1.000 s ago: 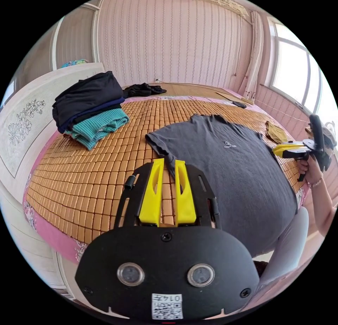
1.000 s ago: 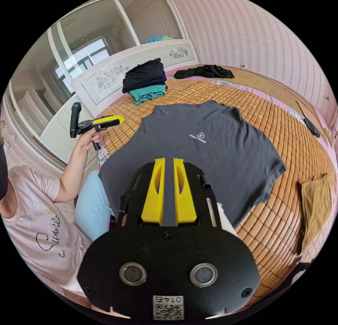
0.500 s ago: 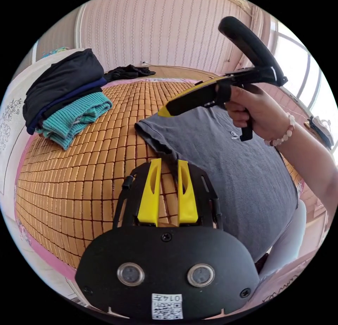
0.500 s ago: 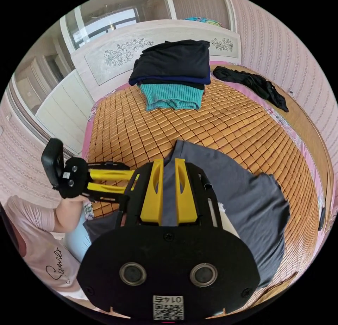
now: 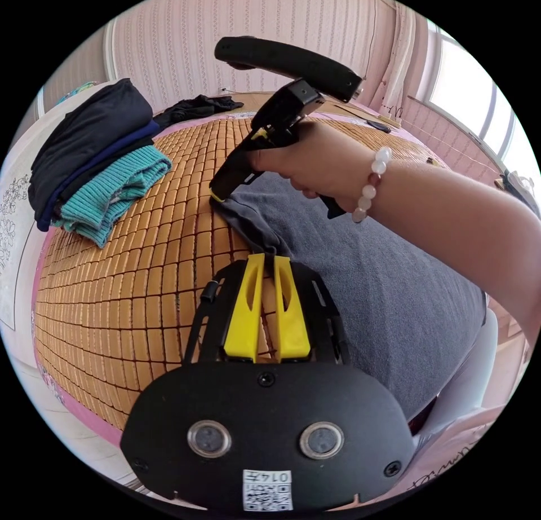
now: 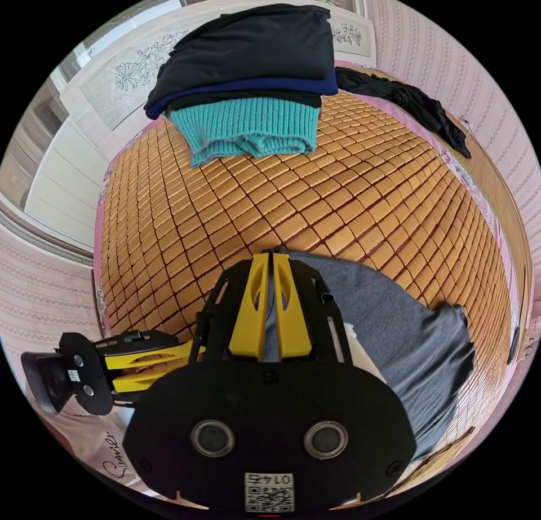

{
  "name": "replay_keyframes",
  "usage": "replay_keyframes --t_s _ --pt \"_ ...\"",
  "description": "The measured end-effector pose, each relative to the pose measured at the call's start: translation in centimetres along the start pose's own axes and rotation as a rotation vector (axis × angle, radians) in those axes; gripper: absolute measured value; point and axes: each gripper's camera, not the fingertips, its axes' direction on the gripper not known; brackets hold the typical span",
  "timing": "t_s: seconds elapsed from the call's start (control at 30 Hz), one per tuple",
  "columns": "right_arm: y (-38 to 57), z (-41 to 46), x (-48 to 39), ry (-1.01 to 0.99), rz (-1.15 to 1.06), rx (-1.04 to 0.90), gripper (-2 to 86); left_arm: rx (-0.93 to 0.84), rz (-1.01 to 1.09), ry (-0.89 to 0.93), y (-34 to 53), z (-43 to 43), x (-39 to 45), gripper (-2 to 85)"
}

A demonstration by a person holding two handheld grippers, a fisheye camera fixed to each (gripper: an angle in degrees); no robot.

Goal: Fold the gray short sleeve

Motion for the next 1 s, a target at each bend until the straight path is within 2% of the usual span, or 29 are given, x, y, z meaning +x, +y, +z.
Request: replay_keyframes --t_s 0.13,0.33,0.57,0.8,1.0 --pt "1.3 -2.9 2.2 -0.091 0.051 0.093 0.1 0.058 -0.015 0.014 0.4 -0.5 -0.3 3.2" --pt "6.6 -7.7 6.1 -0.119 0.126 0.219 0.3 0.163 0.105 0.061 0.7 -2.1 1.6 3.5" --pt "10.4 -6.3 9.9 -0.029 0.200 0.114 0.8 0.106 0.200 0.045 0.3 -1.3 4.0 5.8" --pt "9.8 -7.5 9.6 -0.019 0.183 0.184 0.4 -0.008 0.190 0.056 -0.4 1.8 4.5 6.1" --pt "8.9 -5.7 9.1 -0.027 0.152 0.058 0.0 -0.036 0.198 0.062 -0.7 3.7 5.4 3.6"
